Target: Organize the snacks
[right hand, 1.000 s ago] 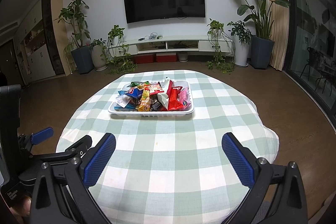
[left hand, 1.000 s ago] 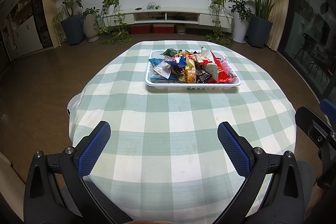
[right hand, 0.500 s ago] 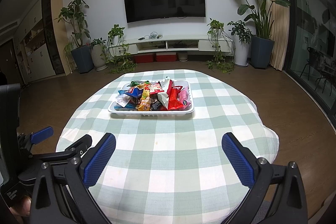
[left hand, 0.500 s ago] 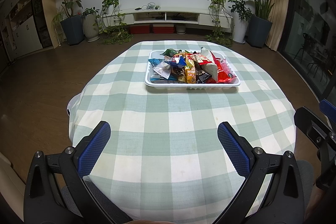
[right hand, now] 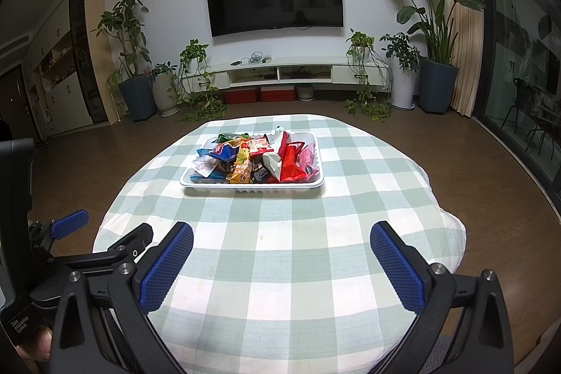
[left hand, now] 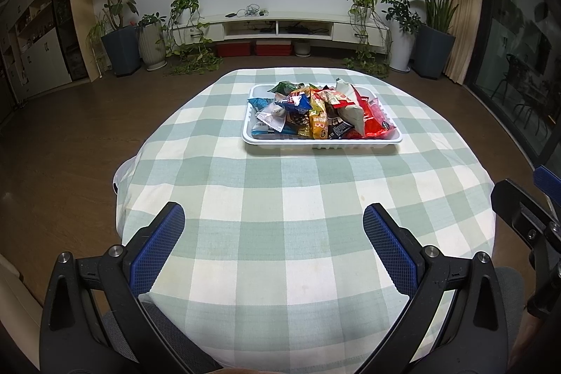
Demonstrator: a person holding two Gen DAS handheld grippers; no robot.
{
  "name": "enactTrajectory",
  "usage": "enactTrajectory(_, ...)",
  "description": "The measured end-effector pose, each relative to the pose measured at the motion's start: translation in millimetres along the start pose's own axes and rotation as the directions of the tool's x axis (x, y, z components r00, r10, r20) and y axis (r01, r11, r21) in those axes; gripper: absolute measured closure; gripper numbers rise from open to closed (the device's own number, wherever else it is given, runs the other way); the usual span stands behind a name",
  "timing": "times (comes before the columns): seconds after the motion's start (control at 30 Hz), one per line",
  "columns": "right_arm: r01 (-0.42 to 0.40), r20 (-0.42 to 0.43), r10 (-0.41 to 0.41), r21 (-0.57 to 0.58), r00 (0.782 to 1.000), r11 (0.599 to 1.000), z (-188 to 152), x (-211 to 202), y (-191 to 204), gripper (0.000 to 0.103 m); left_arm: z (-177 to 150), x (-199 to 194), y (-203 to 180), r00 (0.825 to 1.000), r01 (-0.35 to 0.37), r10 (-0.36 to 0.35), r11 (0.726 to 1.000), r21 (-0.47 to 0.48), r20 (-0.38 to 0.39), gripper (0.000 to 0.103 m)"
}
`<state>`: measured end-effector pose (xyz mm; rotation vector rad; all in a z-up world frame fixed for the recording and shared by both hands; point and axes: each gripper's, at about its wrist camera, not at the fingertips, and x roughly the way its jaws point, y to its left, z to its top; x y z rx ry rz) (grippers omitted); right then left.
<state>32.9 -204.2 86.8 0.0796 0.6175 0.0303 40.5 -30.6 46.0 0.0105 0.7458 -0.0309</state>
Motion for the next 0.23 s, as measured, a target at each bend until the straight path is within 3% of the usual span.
enactTrajectory(0.23,0.0,-0.005,0.0,0.002,1.0,1.0,-2.1,-2.0,0.8,0.0,-3.2,0.0,-5.7,1.0,-0.005,0.005,1.0,0.005,0.023,0.0)
